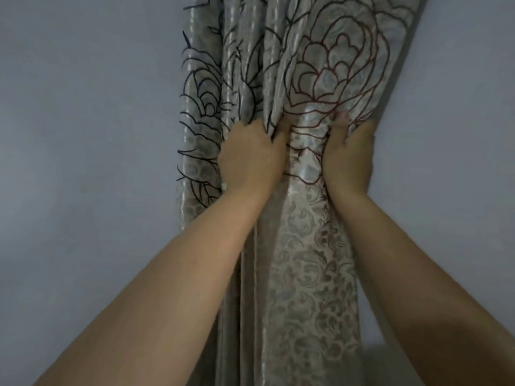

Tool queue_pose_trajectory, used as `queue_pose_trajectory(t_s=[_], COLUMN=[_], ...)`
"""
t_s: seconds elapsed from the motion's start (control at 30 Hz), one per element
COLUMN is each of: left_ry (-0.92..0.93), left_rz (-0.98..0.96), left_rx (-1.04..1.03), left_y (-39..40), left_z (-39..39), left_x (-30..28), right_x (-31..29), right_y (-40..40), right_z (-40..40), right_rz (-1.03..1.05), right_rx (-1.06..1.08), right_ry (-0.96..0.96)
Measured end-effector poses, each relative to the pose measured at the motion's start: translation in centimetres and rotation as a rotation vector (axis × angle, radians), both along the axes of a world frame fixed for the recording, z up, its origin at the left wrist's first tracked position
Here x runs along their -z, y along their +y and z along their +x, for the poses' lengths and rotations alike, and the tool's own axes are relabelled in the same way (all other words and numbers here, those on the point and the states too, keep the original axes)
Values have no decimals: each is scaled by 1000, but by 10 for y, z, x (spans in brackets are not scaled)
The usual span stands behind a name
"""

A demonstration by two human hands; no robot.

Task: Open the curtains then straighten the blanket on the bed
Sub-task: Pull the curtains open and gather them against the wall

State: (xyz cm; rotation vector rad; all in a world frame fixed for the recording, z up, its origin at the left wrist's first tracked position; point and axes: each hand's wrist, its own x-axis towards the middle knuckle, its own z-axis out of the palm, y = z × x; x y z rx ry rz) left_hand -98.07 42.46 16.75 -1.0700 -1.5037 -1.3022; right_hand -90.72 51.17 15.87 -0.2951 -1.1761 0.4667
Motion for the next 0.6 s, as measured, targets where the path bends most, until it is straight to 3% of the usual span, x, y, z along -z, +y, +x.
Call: queue_pose_trajectory(t_s=[0.1,0.27,0.47,0.6], left_ry=[156,228,259,262], left_rz=[-5,13,-176,-217], left_rx=[-88,-217,-495,-560], left_y=[-7,-19,-28,-38], left_z=[-30,-88,-174,-212], left_x=[-4,-14,-4,11], right_x=[-4,-16,1,22], right_y=[4,1,-4,-13], right_z=[-30,-102,-200,-246], right_rz=[-18,5,-11,-19], right_rx=[65,94,107,115], right_ry=[12,-11,-213,-330])
